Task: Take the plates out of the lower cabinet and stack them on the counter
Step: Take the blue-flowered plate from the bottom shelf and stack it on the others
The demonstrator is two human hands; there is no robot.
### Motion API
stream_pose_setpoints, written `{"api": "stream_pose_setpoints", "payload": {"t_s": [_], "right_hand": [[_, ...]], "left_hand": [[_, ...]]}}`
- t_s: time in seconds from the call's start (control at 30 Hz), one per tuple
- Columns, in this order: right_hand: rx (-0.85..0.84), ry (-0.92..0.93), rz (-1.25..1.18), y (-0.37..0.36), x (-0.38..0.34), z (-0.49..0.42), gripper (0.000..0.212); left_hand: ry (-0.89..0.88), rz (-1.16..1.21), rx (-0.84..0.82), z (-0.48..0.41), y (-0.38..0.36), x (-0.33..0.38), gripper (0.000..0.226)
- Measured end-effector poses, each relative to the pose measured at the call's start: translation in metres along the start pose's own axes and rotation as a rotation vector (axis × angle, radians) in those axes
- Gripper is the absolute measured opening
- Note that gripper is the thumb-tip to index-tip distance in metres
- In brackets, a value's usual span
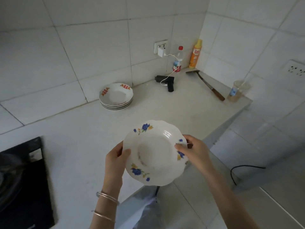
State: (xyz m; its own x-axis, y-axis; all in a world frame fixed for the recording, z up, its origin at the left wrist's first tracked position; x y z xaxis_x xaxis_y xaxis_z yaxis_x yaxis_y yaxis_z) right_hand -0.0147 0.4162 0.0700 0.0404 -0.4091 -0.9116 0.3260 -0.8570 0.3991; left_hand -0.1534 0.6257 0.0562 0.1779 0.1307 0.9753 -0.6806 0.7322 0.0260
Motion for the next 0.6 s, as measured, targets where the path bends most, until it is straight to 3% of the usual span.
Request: {"api": "stream_pose_setpoints", "payload": {"t_s": [0.6], "right_hand": [[-0.349, 0.148, 0.022, -0.064, -0.04, -0.219, 0.023]], "left_hand": [[-0.001, 0.089, 0.419, -0.141, -0.025, 0.019, 0.034]]}}
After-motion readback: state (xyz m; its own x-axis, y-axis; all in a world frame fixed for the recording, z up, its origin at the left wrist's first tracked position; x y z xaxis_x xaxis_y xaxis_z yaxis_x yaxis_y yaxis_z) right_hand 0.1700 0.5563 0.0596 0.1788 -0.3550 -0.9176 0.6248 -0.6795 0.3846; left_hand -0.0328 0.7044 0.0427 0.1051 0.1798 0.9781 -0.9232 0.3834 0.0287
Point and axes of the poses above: each hand's wrist, its own z-axis away from the middle knuckle, its own y-axis out of the back of the hand, x = y × z, the point moved 5 cm from there along -z, towards the middle knuckle, and after that the axes turned 4 degrees about -z, right-handed, at the moved point
